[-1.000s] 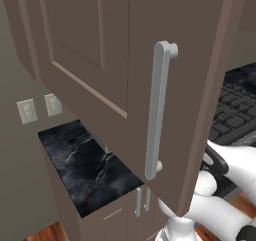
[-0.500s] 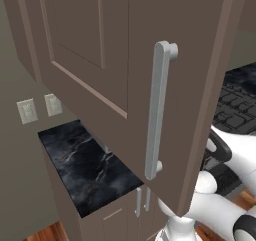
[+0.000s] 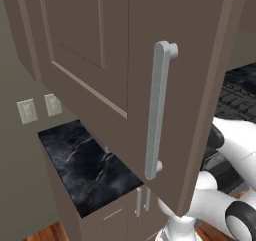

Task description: Pick the candle and jar from the dining table and place them in the open cabinet. Close the cabinet after placing the objects.

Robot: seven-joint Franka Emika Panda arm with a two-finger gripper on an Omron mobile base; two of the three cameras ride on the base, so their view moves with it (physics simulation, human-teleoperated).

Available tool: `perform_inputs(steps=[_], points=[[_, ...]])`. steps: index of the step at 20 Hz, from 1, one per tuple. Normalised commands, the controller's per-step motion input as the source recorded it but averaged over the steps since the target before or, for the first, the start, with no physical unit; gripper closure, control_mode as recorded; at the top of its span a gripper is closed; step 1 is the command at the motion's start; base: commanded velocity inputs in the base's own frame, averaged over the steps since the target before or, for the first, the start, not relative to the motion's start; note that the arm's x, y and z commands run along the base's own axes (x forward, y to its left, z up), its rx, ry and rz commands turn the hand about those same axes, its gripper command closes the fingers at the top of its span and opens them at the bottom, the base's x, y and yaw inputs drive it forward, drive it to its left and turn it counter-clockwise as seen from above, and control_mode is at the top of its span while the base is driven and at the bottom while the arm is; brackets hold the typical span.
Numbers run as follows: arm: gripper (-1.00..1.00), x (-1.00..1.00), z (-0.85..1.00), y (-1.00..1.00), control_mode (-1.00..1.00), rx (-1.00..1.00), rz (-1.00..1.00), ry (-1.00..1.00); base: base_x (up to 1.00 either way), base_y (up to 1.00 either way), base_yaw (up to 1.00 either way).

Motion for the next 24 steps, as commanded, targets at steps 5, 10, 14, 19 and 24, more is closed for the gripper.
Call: perform_inputs(steps=[5, 10, 14, 19, 24], points=[[1.00, 0.24, 0.30, 0.15, -1.00, 0.00, 0.00, -0.02, 0.00, 0.00, 0.00], [1.00, 0.27, 0.20, 0.12, -1.00, 0.00, 0.00, -0.01, 0.00, 0.00, 0.00], [1.00, 0.28, 0.15, 0.08, -1.00, 0.00, 0.00, 0.00, 0.00, 0.00, 0.00], [1.00, 0.33, 0.17, 0.11, -1.00, 0.00, 0.00, -0.01, 0.00, 0.00, 0.00], [1.00, 0.37, 0.01, 0.13, -1.00, 0.00, 0.02, 0.00, 0.00, 0.00, 0.00]])
